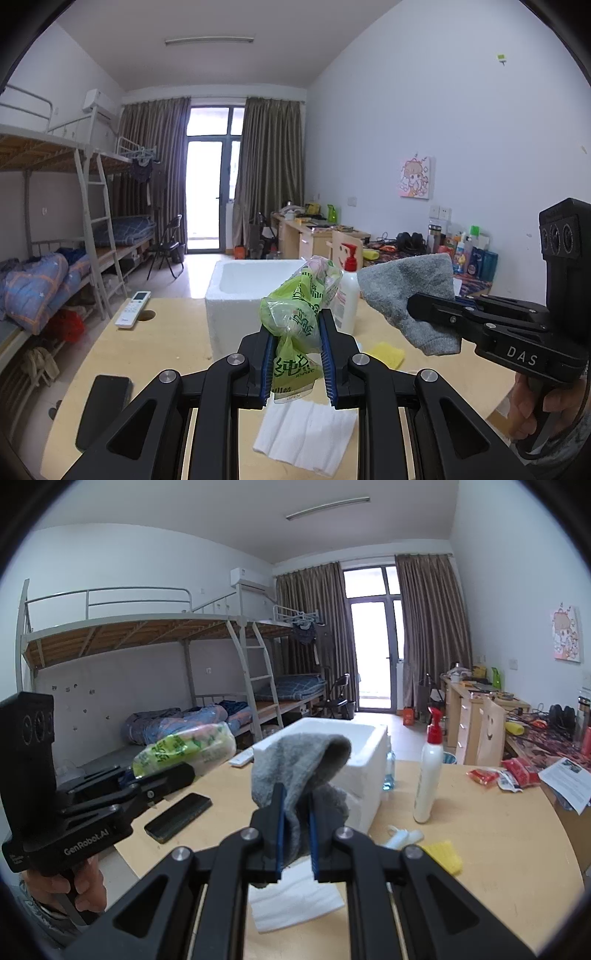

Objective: Organize soft objects
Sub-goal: 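Lift the snack bag with the left tool while the right tool carries the sock over the foam box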

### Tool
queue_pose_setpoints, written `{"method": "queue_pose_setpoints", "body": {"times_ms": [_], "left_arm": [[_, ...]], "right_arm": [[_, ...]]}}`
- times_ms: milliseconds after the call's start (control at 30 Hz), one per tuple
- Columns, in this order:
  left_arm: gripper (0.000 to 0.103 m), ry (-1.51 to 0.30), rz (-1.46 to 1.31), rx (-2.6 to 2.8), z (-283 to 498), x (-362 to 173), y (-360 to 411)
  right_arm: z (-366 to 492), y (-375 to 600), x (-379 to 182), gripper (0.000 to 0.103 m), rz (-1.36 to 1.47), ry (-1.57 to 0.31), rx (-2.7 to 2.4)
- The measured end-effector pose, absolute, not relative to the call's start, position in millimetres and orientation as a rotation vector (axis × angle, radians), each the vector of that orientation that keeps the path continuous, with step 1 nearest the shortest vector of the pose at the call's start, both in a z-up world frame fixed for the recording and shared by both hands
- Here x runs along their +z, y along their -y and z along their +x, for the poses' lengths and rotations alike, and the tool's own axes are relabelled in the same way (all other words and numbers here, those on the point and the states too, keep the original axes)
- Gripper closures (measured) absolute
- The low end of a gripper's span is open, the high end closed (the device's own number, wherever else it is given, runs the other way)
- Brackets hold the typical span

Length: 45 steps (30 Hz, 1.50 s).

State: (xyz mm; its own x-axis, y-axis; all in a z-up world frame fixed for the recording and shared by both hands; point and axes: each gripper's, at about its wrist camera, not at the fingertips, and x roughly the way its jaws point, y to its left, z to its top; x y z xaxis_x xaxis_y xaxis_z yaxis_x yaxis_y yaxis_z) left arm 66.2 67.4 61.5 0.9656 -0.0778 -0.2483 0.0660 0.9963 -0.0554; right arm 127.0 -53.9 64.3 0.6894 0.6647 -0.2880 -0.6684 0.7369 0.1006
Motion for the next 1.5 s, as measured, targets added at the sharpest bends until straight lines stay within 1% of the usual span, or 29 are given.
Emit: {"method": "queue_pose_setpoints", "body": {"times_ms": [267, 500, 900, 1167, 1500], "left_arm": [[0.08, -0.245, -0.054, -0.052, 86.5, 75.7, -79.4], [0.08, -0.274, -0.054, -0.041, 121.1, 86.1, -90.3], [0.08, -0.268, -0.037, -0.03, 170.1, 96.0, -103.6], [0.08, -0.28, -0.04, -0.017, 198.6, 98.8, -112.1], [0.08, -0.324, -0.04, -0.006, 229.7, 89.9, -118.0]], "right_arm": [[148.7, 43.7, 79.1, 0.09, -0.023, -0.31, 0.76], [172.9, 32.4, 83.9, 0.09, -0.031, -0.32, 0.758], [208.3, 11.5, 91.8, 0.09, -0.045, -0.343, 0.772], [229.2, -6.7, 97.3, 0.09, -0.072, -0.364, 0.774], [254.8, -20.3, 88.5, 0.09, -0.091, -0.403, 0.782]]}}
